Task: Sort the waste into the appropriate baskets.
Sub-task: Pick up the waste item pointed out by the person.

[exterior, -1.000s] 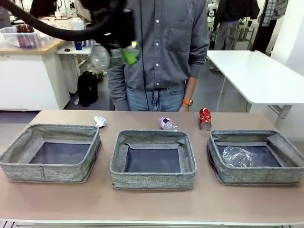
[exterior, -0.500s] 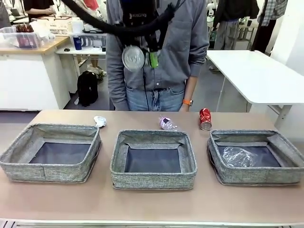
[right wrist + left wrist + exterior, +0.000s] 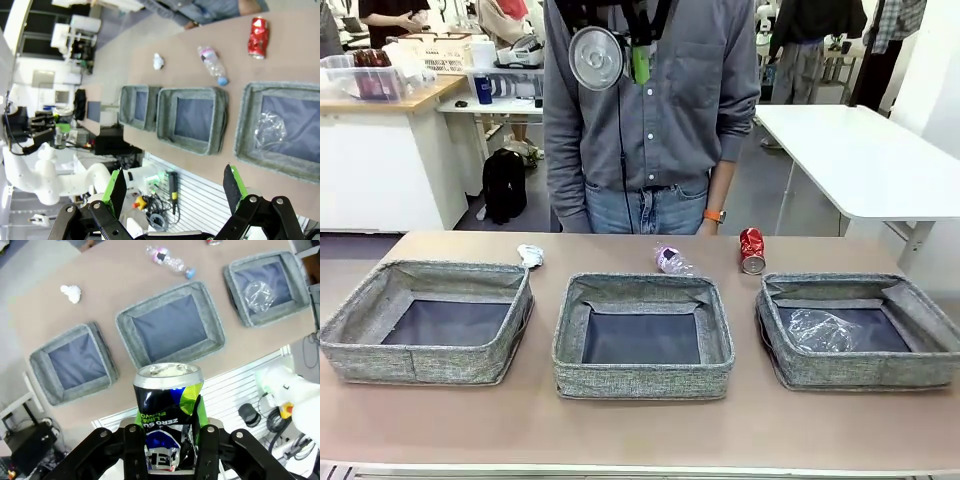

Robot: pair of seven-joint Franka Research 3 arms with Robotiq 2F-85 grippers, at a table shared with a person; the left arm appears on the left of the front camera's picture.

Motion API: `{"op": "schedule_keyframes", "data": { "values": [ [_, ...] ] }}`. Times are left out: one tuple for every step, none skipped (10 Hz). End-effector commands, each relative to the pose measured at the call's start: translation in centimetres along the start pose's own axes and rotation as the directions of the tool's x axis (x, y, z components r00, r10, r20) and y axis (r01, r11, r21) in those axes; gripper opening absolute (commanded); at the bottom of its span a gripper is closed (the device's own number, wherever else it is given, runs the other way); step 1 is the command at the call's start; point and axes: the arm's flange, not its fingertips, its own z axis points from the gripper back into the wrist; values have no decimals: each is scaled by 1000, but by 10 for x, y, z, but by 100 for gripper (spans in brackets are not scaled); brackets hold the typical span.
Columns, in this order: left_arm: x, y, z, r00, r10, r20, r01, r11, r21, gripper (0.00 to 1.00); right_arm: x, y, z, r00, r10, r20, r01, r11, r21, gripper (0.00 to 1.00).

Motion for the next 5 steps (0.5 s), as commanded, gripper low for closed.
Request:
{"op": "schedule_keyframes", "data": {
  "values": [
    [3,7,-7,1000,13,-14,-13,1000,8,38,1,3,2,1000,-11,-3,11,1000,-6,100],
    [3,7,-7,1000,13,-14,-13,1000,8,38,1,3,2,1000,-11,-3,11,1000,-6,100],
    [3,7,-7,1000,13,-14,-13,1000,8,38,1,3,2,1000,-11,-3,11,1000,-6,100],
    [3,7,-7,1000,13,-14,-13,1000,8,38,1,3,2,1000,-11,-3,11,1000,-6,100],
    [3,7,-7,1000,13,-14,-13,1000,8,38,1,3,2,1000,-11,-3,11,1000,-6,100]
  ]
}}
